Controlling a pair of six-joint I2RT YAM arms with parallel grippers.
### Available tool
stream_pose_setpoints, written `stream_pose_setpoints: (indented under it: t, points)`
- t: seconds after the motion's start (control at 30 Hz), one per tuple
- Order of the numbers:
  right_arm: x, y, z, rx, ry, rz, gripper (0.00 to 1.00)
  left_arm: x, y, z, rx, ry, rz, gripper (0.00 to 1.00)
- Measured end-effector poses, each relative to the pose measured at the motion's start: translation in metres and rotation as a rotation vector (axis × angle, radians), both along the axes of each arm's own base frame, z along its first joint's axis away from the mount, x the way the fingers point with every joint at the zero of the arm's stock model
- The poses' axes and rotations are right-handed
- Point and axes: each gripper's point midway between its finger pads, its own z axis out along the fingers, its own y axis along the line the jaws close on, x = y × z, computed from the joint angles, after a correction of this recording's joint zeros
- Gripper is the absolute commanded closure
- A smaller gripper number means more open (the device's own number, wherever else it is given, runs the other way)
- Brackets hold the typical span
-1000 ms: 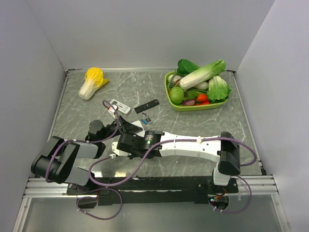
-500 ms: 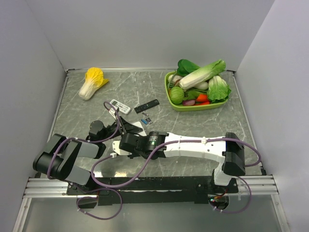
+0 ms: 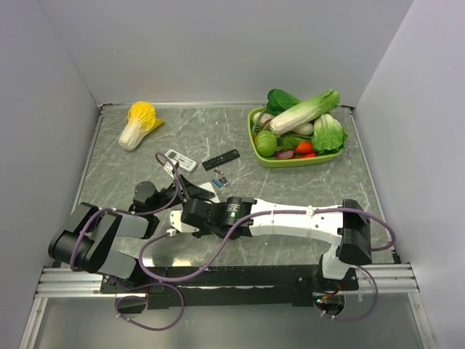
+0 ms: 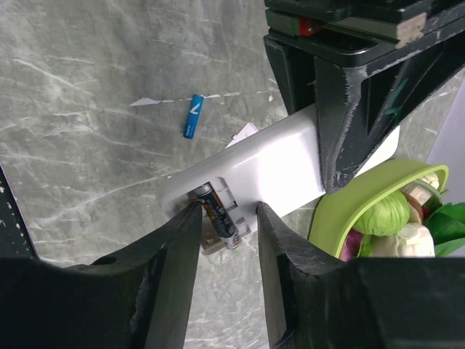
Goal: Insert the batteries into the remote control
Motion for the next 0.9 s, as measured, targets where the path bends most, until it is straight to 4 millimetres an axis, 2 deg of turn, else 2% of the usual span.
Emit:
stream_pose_setpoints:
  t: [0.17, 0.2, 0.37, 0.4, 0.67, 0.73, 0.9]
  points:
    - [0.001, 0.0, 0.003, 0.015, 0.002, 0.0, 0.54, 0.0, 0.0, 0.004, -0.007, -0.012, -0.001, 0.99]
    - [0.001, 0.0, 0.004, 0.018, 0.002, 0.001, 0.5, -0.001, 0.0, 0.004, -0.009, -0.015, -0.001, 0.99]
    - [0.002, 0.001, 0.007, 0.025, 0.003, 0.011, 0.48, -0.003, 0.0, 0.006, -0.015, -0.017, -0.017, 0.99]
    - [0.001, 0.001, 0.007, 0.028, 0.004, 0.012, 0.43, -0.004, 0.0, 0.007, -0.016, -0.018, -0.019, 0.99]
    - [0.0, 0.001, 0.018, 0.06, -0.001, 0.027, 0.41, -0.006, 0.0, 0.009, -0.026, -0.011, -0.03, 0.99]
    - [0.0, 0.001, 0.02, 0.066, -0.001, 0.03, 0.36, -0.006, 0.0, 0.008, -0.026, -0.005, -0.032, 0.99]
    - [-0.002, 0.003, 0.02, 0.071, 0.008, 0.045, 0.35, -0.005, 0.001, 0.005, -0.023, 0.012, -0.035, 0.99]
